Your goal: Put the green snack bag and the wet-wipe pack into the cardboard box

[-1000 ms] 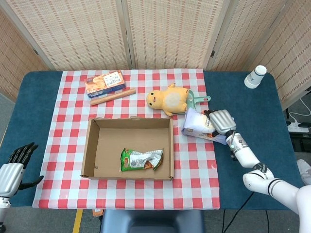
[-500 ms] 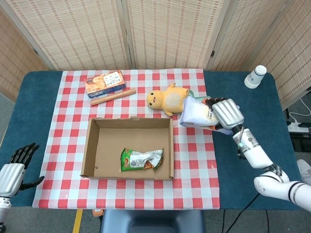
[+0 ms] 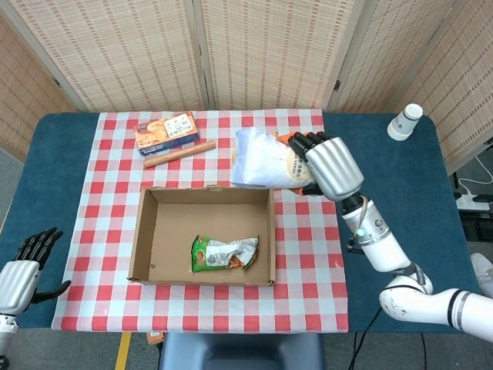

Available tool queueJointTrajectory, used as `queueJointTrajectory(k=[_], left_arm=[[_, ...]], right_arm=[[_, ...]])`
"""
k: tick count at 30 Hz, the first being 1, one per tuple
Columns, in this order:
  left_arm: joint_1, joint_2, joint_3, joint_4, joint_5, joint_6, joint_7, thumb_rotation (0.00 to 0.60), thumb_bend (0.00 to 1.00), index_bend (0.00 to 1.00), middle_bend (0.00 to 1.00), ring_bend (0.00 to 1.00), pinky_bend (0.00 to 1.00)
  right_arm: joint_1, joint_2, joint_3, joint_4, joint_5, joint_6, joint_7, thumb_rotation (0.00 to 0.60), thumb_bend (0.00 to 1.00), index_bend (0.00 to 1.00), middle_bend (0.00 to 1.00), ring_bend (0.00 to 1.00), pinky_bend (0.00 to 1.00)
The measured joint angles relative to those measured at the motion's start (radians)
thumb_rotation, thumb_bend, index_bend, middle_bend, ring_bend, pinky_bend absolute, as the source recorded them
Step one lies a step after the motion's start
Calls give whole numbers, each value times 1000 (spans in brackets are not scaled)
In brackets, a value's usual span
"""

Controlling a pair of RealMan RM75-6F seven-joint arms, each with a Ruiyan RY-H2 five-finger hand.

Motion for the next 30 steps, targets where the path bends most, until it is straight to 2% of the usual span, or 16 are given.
queueJointTrajectory(k=[13, 19, 22, 24, 25, 26, 28, 29, 30], left_arm=[[2, 1, -4, 7, -7, 2, -12, 600, 199, 0, 0, 0, 76], [2, 3, -5, 12, -10, 1, -24, 600, 200, 0, 0, 0, 76], [2, 4, -4, 13, -8, 1, -25, 600, 199, 0, 0, 0, 75], [3, 4, -5, 13, -8, 2, -25, 600, 200, 0, 0, 0, 75], [3, 4, -5, 13, -9, 3, -25, 600, 200, 0, 0, 0, 76], [3, 4, -6, 13, -9, 3, -25, 600, 200, 0, 0, 0, 76], [3, 4, -5, 14, -10, 2, -24, 600, 201, 0, 0, 0, 75], [3, 4, -5, 14, -10, 1, -24, 600, 200, 0, 0, 0, 75], [3, 4, -5, 13, -10, 2, -25, 600, 200, 0, 0, 0, 75]], right_arm=[[130, -275, -20, 73, -40, -20, -12, 600, 124, 866, 612, 660, 843], [155, -328, -49, 100, -29, -56, -42, 600, 121, 854, 612, 660, 843], [160, -327, -53, 97, -16, -80, -39, 600, 44, 782, 612, 634, 832], [162, -320, -57, 91, -7, -103, -32, 600, 1, 631, 581, 521, 753], [164, -312, -60, 85, 2, -124, -26, 600, 0, 506, 516, 412, 655], [167, -304, -63, 79, 10, -144, -22, 600, 0, 340, 407, 271, 509], [175, -277, -69, 60, 39, -204, -12, 600, 0, 72, 159, 55, 197], [179, -263, -71, 50, 56, -235, -8, 600, 0, 7, 62, 5, 80], [184, -247, -73, 40, 73, -268, -4, 600, 0, 0, 12, 0, 23]])
